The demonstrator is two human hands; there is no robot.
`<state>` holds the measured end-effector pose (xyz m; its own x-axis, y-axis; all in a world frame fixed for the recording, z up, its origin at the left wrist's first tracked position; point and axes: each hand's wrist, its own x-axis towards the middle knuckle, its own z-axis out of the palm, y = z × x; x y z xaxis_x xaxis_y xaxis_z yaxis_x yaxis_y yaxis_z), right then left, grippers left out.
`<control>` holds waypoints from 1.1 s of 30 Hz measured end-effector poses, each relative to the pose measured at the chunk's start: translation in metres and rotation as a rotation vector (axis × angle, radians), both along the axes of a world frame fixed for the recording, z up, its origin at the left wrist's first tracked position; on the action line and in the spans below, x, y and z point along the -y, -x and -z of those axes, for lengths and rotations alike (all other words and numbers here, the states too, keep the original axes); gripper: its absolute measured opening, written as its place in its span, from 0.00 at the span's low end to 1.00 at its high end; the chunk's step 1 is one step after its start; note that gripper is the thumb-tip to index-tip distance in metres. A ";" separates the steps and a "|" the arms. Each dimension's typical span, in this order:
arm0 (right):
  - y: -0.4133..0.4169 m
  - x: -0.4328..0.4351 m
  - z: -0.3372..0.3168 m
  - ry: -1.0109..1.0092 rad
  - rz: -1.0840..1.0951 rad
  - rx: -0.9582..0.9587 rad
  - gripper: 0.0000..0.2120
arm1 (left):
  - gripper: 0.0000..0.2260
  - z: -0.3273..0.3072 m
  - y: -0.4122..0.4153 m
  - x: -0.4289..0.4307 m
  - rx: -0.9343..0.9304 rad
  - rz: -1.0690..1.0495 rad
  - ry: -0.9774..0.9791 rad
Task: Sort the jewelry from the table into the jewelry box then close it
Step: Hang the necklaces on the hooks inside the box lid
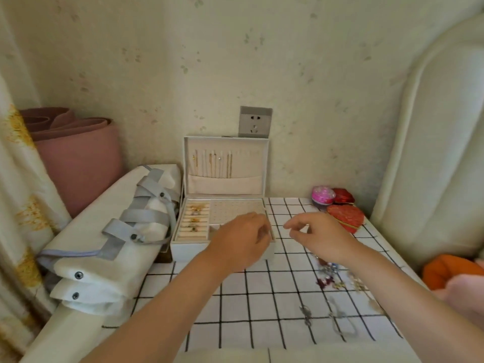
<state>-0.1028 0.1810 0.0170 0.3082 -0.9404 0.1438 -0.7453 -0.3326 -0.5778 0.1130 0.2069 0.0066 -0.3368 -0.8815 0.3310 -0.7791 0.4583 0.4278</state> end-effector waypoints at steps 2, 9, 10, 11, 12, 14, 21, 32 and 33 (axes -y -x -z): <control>0.023 -0.012 0.007 -0.088 0.005 -0.029 0.08 | 0.06 0.008 0.020 -0.008 0.031 0.059 -0.048; 0.047 -0.046 0.028 -0.227 -0.068 -0.075 0.04 | 0.07 0.038 0.062 -0.034 0.127 0.171 -0.179; 0.046 -0.050 0.030 -0.239 -0.095 -0.100 0.03 | 0.07 0.042 0.063 -0.038 0.133 0.178 -0.191; 0.046 -0.055 0.033 -0.254 -0.113 -0.122 0.02 | 0.07 0.046 0.064 -0.042 0.140 0.184 -0.204; 0.046 -0.059 0.036 -0.266 -0.124 -0.132 0.01 | 0.07 0.049 0.064 -0.045 0.145 0.190 -0.211; 0.046 -0.066 0.039 -0.272 -0.128 -0.153 0.01 | 0.07 0.054 0.063 -0.048 0.149 0.196 -0.218; 0.034 -0.074 0.043 -0.235 -0.128 -0.256 0.03 | 0.07 0.054 0.057 -0.054 0.143 0.168 -0.227; 0.034 -0.067 0.040 -0.317 -0.158 -0.234 0.07 | 0.05 0.047 0.059 -0.056 -0.077 0.062 -0.432; 0.035 -0.065 0.039 -0.331 -0.141 -0.155 0.07 | 0.05 0.046 0.061 -0.056 -0.154 0.043 -0.482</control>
